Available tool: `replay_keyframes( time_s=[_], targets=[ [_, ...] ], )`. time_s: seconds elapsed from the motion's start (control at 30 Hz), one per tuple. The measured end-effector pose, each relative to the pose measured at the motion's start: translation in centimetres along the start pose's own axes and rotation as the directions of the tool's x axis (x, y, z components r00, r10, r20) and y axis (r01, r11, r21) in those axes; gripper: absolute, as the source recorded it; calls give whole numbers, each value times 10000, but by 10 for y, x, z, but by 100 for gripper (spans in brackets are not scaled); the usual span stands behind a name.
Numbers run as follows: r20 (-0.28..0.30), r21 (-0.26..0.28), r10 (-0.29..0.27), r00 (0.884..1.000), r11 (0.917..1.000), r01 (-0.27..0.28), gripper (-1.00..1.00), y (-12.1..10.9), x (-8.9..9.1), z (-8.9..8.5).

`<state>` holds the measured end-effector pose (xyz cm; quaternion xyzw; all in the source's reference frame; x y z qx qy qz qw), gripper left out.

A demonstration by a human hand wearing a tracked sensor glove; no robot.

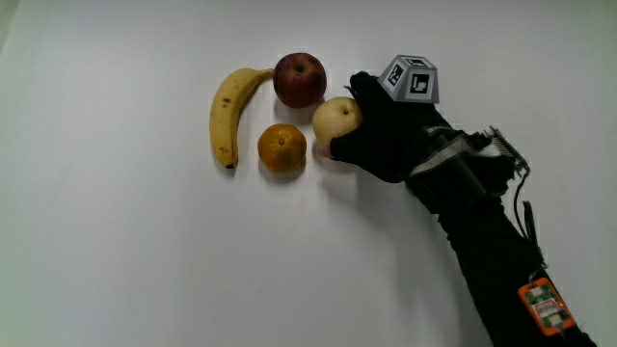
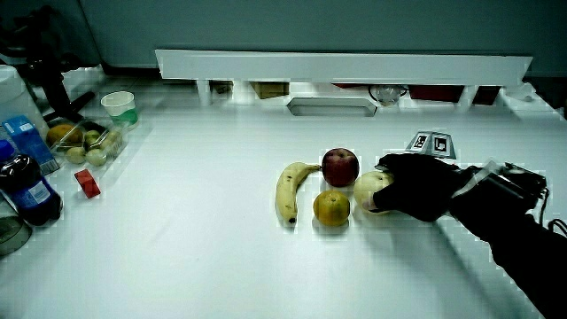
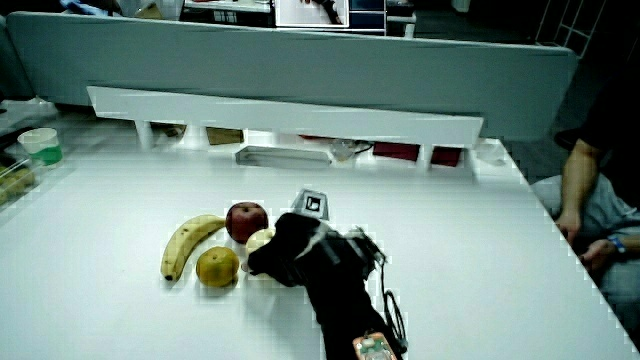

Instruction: Place pear no leg

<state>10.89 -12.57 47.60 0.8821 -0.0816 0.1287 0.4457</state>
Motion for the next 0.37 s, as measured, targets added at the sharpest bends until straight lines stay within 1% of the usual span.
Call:
replay_keyframes(
  time_s=[0.03, 0.1, 0.13, 0.17, 0.2, 0.23, 0.27, 0.33, 0.37],
  targets=[
    [-105, 153, -49, 9999, 9999, 51, -83, -3, 1, 2],
    [145, 83, -139, 9998, 9999, 137, -100, -10, 2, 5],
    [220, 69, -83, 9997, 9999, 81, -100, -16, 0, 7],
    [466, 3, -19, 9989, 10000, 19, -100, -21, -1, 8],
    [617, -209, 58, 9981, 9998, -45, -100, -27, -2, 9],
    [864, -262, 14, 9963, 9997, 9, -100, -33, -2, 9],
    [1119, -58, -175, 9936, 9998, 183, -100, -41, -2, 10],
    [1880, 145, -643, 9801, 9979, 627, -100, -55, -3, 11],
    [2268, 329, -854, 9702, 9962, 801, -100, -61, -2, 10]
  ],
)
